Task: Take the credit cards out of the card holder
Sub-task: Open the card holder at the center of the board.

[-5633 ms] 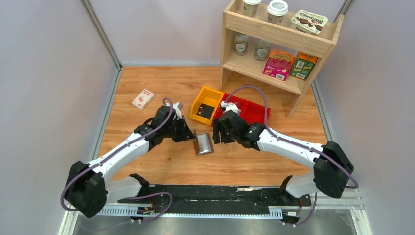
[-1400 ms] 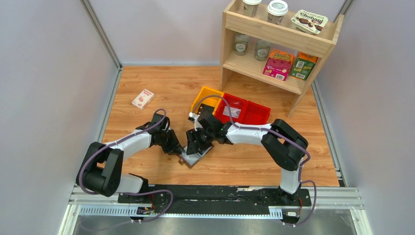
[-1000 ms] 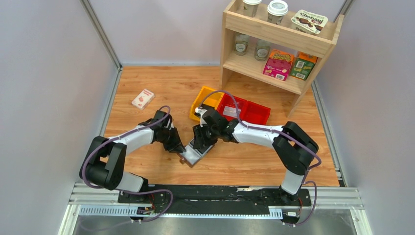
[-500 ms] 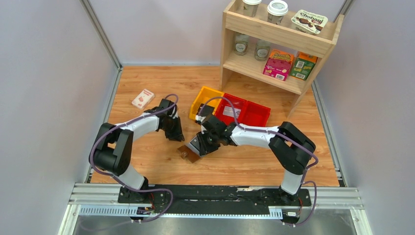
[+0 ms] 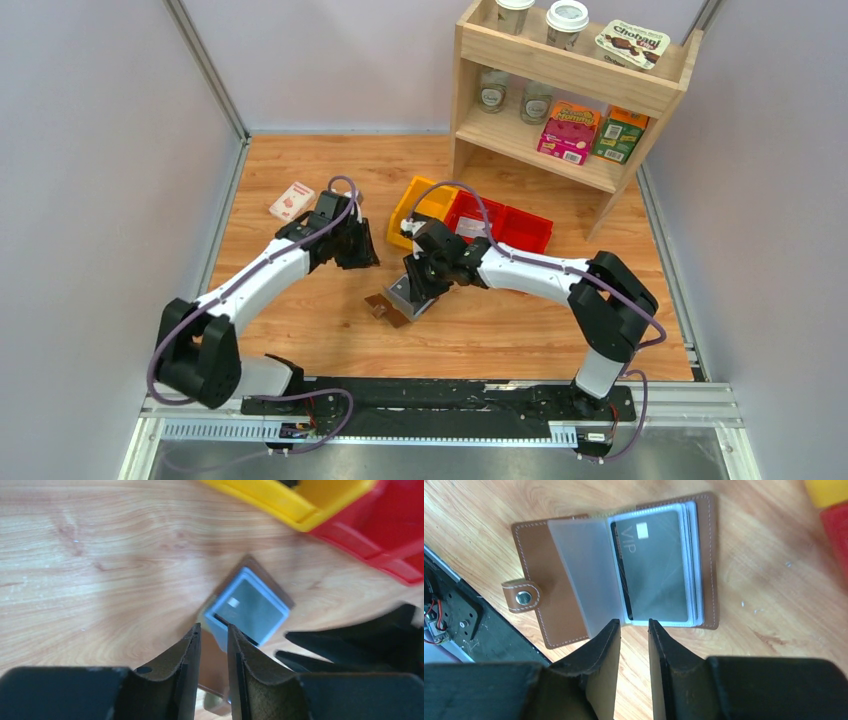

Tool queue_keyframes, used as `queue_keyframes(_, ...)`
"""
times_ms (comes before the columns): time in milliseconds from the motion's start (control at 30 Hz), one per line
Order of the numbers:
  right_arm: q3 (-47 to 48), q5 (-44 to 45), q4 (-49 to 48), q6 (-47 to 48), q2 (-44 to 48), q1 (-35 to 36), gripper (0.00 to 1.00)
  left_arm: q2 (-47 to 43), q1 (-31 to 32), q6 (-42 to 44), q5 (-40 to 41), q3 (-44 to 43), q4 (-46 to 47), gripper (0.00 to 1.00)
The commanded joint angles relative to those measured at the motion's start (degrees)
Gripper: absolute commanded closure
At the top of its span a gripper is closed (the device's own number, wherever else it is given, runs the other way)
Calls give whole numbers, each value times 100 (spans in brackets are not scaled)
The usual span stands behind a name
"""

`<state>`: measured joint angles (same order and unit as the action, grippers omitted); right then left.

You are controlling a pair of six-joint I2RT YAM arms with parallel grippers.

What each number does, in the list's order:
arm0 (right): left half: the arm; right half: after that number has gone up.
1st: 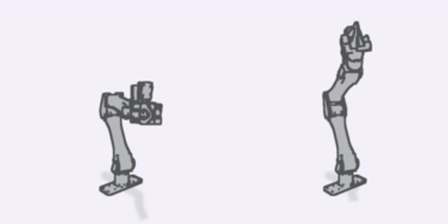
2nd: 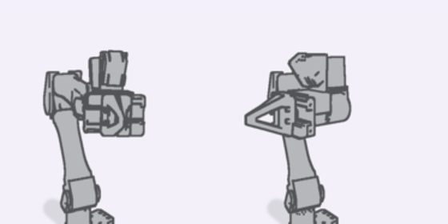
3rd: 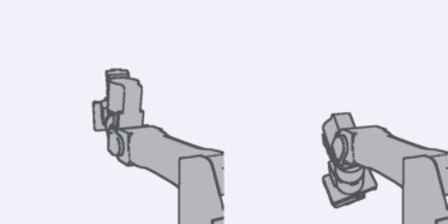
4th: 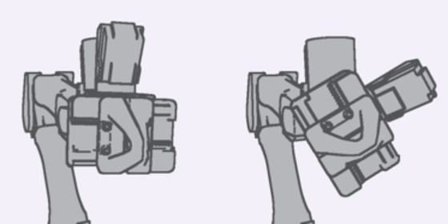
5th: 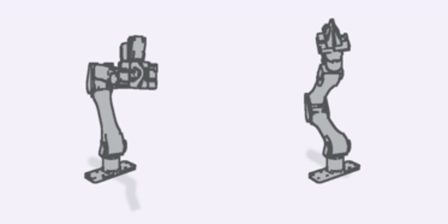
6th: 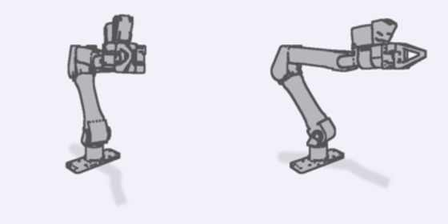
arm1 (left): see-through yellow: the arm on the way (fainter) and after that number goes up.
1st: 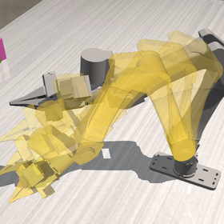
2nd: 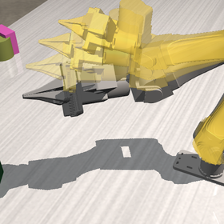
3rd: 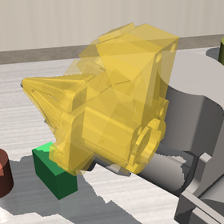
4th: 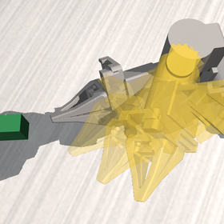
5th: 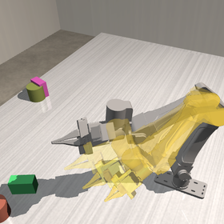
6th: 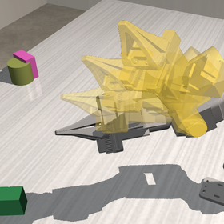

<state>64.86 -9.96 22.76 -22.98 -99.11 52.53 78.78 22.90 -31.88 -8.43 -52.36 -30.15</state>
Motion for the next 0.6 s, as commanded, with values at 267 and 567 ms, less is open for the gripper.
queue_keyframes(267,115,-1324,-957,-206,-389,73,71,-760,356,-1030,-387,217,-43,66)
queue_keyframes(567,-44,-1703,-1248,-496,-882,99,80,-215,365,-1198,-1125,639,1,67)
